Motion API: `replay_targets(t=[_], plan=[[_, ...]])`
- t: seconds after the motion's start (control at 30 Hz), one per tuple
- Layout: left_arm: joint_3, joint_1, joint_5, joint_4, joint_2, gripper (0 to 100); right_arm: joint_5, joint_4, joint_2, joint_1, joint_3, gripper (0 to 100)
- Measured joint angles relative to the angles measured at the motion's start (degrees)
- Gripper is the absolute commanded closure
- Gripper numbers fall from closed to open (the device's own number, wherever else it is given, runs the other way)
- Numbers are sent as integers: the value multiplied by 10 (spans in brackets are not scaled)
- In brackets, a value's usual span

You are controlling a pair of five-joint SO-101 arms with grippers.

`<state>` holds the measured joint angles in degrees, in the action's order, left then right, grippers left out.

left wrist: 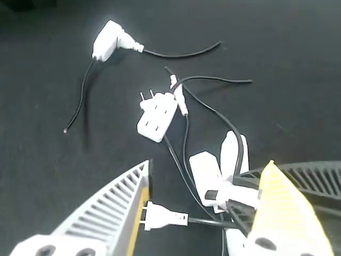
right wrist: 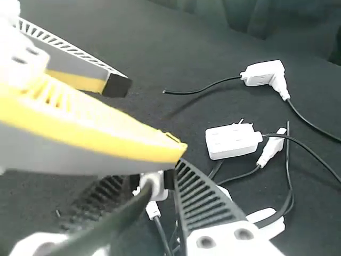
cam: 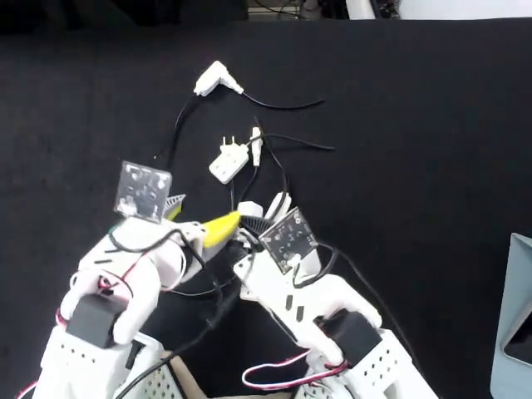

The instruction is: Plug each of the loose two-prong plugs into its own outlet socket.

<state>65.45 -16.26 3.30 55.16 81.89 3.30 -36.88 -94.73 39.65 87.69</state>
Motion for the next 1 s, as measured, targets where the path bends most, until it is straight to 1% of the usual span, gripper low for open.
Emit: replay_targets(t=[0.17, 0.27, 0.33, 0.47, 0.57, 0.67, 0.77, 1.0], plan=[[28, -3, -26, 0, 67, 680, 0, -2, -1, 2, 0, 987], [40, -4, -28, 0, 98, 680, 0, -2, -1, 2, 0, 987], [40, 17, -28, 1, 107, 680, 0, -21, -1, 2, 0, 987], [40, 89, -27, 1, 106, 680, -10, -76, -1, -1, 0, 987], [40, 134, -26, 1, 91, 680, -12, -102, -1, -40, -10, 987], [36, 150, -26, 1, 56, 680, -12, -118, -1, -85, -16, 987], [7, 155, -27, 2, -8, 680, -12, -135, -1, -122, -17, 987], [-123, 156, -77, 3, -229, 673, -12, -139, -1, -199, -17, 987]])
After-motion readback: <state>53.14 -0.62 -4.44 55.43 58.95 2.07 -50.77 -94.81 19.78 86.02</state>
